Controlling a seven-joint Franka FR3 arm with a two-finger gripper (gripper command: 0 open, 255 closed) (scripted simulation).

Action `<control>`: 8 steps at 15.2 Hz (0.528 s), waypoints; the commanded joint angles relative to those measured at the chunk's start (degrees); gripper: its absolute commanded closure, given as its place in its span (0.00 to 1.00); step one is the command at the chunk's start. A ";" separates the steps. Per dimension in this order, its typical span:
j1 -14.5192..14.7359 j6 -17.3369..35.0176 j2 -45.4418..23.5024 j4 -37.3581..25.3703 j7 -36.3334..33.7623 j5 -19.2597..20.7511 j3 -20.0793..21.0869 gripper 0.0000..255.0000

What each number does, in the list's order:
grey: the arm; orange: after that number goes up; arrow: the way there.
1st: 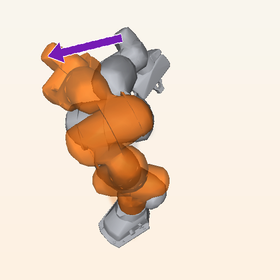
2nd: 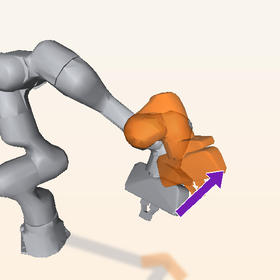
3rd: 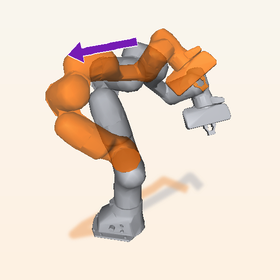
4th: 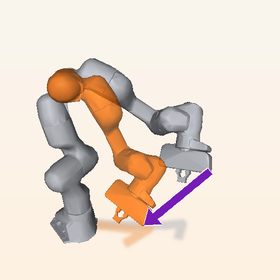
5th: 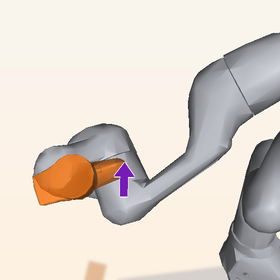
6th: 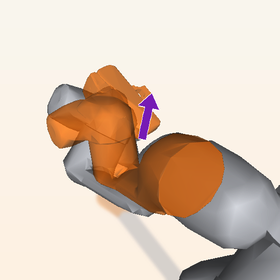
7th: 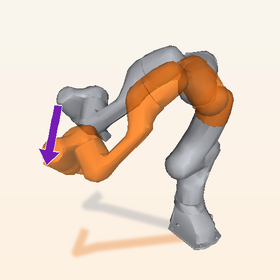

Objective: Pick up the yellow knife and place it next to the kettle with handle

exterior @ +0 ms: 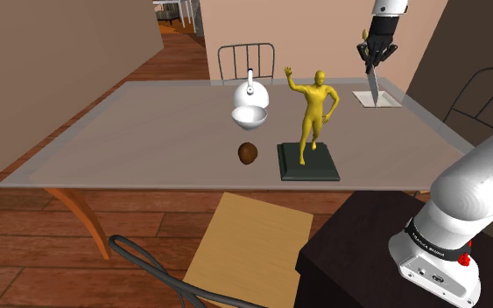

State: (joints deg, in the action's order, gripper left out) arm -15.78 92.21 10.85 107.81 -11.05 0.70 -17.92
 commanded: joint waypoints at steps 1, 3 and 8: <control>-0.03 -0.98 -0.05 -1.01 0.09 0.01 -0.05 1.00; 0.92 -1.06 -2.85 -3.80 -1.52 -1.13 0.88 1.00; 3.02 -1.91 -10.55 -12.21 -5.31 -3.74 2.94 1.00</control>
State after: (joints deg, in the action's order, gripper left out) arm -13.14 90.66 1.97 97.62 -15.64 -2.49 -15.35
